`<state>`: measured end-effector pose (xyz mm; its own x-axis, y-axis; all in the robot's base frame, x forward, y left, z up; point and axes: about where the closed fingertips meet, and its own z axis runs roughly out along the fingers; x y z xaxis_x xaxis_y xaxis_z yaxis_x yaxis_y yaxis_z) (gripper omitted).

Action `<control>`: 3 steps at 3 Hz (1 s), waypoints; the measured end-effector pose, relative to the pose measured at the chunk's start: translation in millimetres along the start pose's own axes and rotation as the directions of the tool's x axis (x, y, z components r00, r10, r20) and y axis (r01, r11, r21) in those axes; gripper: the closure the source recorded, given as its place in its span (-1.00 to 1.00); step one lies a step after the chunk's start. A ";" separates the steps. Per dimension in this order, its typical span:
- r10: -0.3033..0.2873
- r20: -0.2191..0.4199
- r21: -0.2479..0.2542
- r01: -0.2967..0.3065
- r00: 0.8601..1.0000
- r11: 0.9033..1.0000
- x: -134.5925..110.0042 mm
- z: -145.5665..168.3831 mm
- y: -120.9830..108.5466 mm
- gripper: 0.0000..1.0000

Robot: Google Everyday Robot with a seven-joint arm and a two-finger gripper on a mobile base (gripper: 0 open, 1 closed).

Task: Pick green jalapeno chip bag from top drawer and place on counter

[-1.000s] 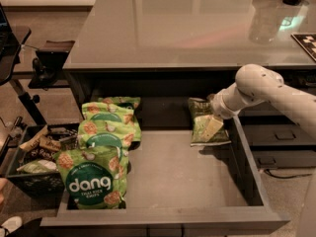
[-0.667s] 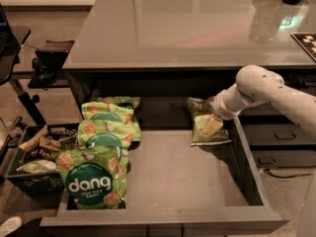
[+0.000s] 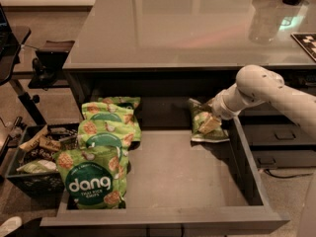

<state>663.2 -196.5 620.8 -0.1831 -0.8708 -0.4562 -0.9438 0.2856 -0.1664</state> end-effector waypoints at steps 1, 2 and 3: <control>0.000 0.000 0.000 0.000 1.000 1.000 -0.2 -0.2 0.0 0.78; 0.000 0.000 -0.001 0.000 1.000 1.000 -2.6 -5.0 -0.6 1.00; -0.023 0.053 -0.016 0.024 0.998 1.000 -21.5 -37.8 19.8 1.00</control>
Offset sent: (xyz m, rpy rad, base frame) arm -0.0199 0.0134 0.0297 0.0433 0.0120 0.0344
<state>638.0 -187.3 660.4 -0.1463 -0.8550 -0.4976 -0.9523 0.2578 -0.1630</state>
